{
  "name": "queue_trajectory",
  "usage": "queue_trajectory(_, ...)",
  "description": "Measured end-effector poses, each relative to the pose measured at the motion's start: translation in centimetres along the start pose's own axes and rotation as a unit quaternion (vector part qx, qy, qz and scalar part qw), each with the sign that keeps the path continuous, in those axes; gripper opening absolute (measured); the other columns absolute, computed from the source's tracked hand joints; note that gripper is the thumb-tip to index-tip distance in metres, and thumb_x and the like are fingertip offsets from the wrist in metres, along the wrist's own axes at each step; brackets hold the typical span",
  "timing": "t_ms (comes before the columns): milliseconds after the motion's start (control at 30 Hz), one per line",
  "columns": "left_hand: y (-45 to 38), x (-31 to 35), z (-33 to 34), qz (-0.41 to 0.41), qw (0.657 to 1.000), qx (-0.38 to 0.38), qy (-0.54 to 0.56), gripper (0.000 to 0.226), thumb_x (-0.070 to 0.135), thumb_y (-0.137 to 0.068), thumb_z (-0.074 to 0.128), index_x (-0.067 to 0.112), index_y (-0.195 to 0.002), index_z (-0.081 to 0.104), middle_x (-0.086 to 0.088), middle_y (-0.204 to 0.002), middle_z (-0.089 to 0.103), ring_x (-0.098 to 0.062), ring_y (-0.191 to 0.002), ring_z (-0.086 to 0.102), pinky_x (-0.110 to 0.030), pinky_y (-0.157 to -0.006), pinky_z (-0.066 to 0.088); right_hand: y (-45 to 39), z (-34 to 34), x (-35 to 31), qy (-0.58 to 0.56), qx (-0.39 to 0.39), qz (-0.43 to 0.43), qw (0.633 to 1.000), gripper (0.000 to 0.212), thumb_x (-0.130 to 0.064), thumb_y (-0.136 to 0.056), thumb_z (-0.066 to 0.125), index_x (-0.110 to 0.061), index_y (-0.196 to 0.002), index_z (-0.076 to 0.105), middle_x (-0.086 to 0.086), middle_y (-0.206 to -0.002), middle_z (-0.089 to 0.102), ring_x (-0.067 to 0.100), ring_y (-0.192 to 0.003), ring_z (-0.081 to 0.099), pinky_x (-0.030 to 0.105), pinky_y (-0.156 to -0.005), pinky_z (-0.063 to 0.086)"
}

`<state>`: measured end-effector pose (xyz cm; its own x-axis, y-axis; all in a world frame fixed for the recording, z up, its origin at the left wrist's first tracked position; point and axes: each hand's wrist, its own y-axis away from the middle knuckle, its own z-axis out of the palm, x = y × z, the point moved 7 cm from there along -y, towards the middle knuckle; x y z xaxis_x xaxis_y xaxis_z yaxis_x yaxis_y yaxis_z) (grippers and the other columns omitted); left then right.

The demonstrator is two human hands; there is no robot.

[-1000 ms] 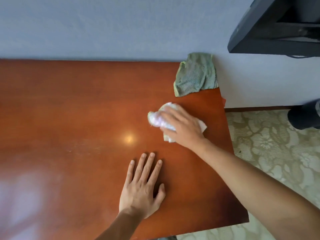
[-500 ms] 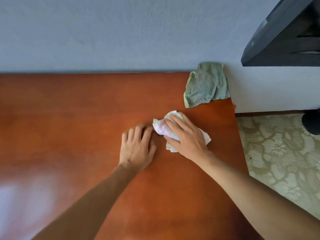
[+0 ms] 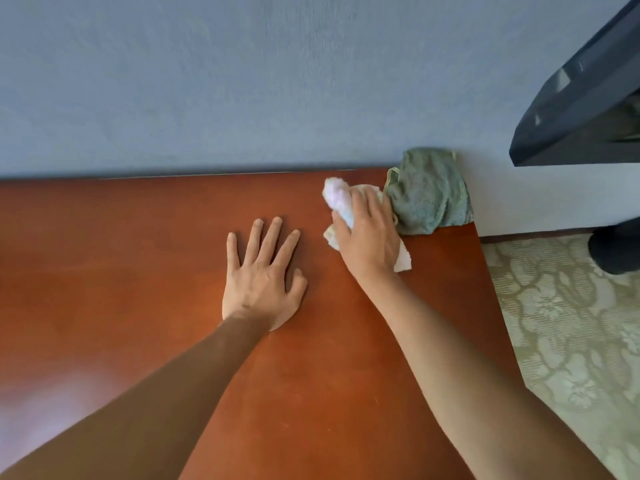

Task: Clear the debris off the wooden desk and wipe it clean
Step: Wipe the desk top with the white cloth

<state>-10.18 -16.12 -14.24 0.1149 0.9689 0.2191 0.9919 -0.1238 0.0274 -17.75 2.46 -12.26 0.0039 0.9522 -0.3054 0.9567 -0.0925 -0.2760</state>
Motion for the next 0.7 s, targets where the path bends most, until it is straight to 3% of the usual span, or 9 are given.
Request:
queue_trajectory(100,0.0,-0.2,0.3,-0.001,1.000,-0.007,-0.009,0.071,0.050,-0.094,0.034,0.033,-0.163,0.029,0.001,-0.174,0.013,-0.024,-0.161,0.000,-0.062,-0.126,0.001,-1.8,0.7,-1.5,-0.012,0.042,0.072,0.996,0.039,-0.035,-0.094,0.065,-0.016,-0.129,0.062,0.005,-0.122,0.063,0.035,-0.122,0.053,0.044,-0.106,0.045)
queue_trajectory(200,0.0,-0.2,0.4,0.002,1.000,-0.013,-0.005,0.071,0.049,-0.094,0.034,0.032,-0.163,0.029,0.000,-0.174,0.013,-0.024,-0.161,0.000,-0.062,-0.126,0.000,-2.5,1.4,-4.4,-0.043,-0.028,-0.123,0.991,0.037,-0.033,-0.093,0.067,-0.017,-0.126,0.065,0.002,-0.124,0.064,0.031,-0.120,0.054,0.039,-0.099,0.047)
queue_trajectory(233,0.0,-0.2,0.4,0.002,1.000,-0.013,-0.007,0.071,0.049,-0.094,0.033,0.032,-0.163,0.029,0.000,-0.174,0.013,-0.025,-0.161,0.000,-0.062,-0.126,0.001,-3.2,1.4,-3.6,-0.046,-0.037,-0.120,0.991,0.037,-0.035,-0.093,0.067,-0.017,-0.125,0.065,0.002,-0.125,0.064,0.030,-0.121,0.055,0.039,-0.097,0.048)
queue_trajectory(333,-0.2,-0.1,0.3,0.000,1.000,-0.016,-0.004,0.072,0.050,-0.093,0.031,0.031,-0.163,0.030,0.000,-0.174,0.013,-0.025,-0.161,0.000,-0.063,-0.126,0.002,-3.4,1.1,0.1,0.016,0.001,0.072,0.997,0.047,-0.041,-0.096,0.062,-0.014,-0.135,0.060,0.008,-0.130,0.062,0.037,-0.127,0.052,0.046,-0.103,0.048)
queue_trajectory(367,-0.2,-0.1,0.3,0.002,1.000,-0.017,-0.003,0.072,0.050,-0.093,0.030,0.031,-0.163,0.030,-0.001,-0.174,0.013,-0.025,-0.161,0.000,-0.063,-0.126,0.002,-2.6,1.5,-0.5,0.036,-0.010,0.083,0.996,0.051,-0.042,-0.097,0.059,-0.013,-0.139,0.057,0.010,-0.133,0.061,0.040,-0.129,0.050,0.047,-0.106,0.046)
queue_trajectory(467,-0.1,-0.2,0.3,0.006,1.000,-0.006,0.001,0.076,0.052,-0.092,0.036,0.024,-0.163,0.030,-0.001,-0.173,0.015,-0.024,-0.161,0.001,-0.062,-0.126,0.001,-0.8,1.8,-4.3,-0.026,-0.103,-0.019,0.994,0.057,-0.050,-0.097,0.052,-0.019,-0.144,0.051,0.004,-0.143,0.052,0.035,-0.136,0.041,0.044,-0.109,0.040)
queue_trajectory(533,0.0,-0.4,0.1,-0.004,1.000,0.010,0.025,0.081,0.053,-0.092,0.039,0.016,-0.163,0.026,-0.001,-0.172,0.019,-0.022,-0.161,0.004,-0.061,-0.127,0.002,-0.7,0.1,-3.5,-0.151,-0.146,-0.022,0.977,0.045,-0.046,-0.100,0.050,-0.024,-0.138,0.054,-0.006,-0.142,0.052,0.021,-0.134,0.045,0.038,-0.106,0.041)
queue_trajectory(600,-0.2,-0.4,-0.1,-0.014,0.999,0.021,0.044,0.084,0.055,-0.093,0.041,0.012,-0.163,0.021,-0.002,-0.171,0.024,-0.021,-0.161,0.008,-0.060,-0.127,0.004,0.0,-2.6,0.1,-0.229,-0.102,0.056,0.966,0.031,-0.027,-0.102,0.053,-0.024,-0.130,0.064,-0.011,-0.133,0.062,0.011,-0.123,0.058,0.035,-0.099,0.048)
queue_trajectory(700,0.6,-0.3,-0.7,-0.010,0.995,0.048,0.082,0.087,0.054,-0.091,0.048,0.009,-0.162,0.022,-0.010,-0.167,0.028,-0.026,-0.158,0.019,-0.062,-0.126,0.008,4.9,-6.7,4.9,-0.055,0.025,0.109,0.992,0.021,-0.012,-0.093,0.057,-0.021,-0.101,0.075,-0.005,-0.101,0.074,0.021,-0.095,0.070,0.035,-0.069,0.054)
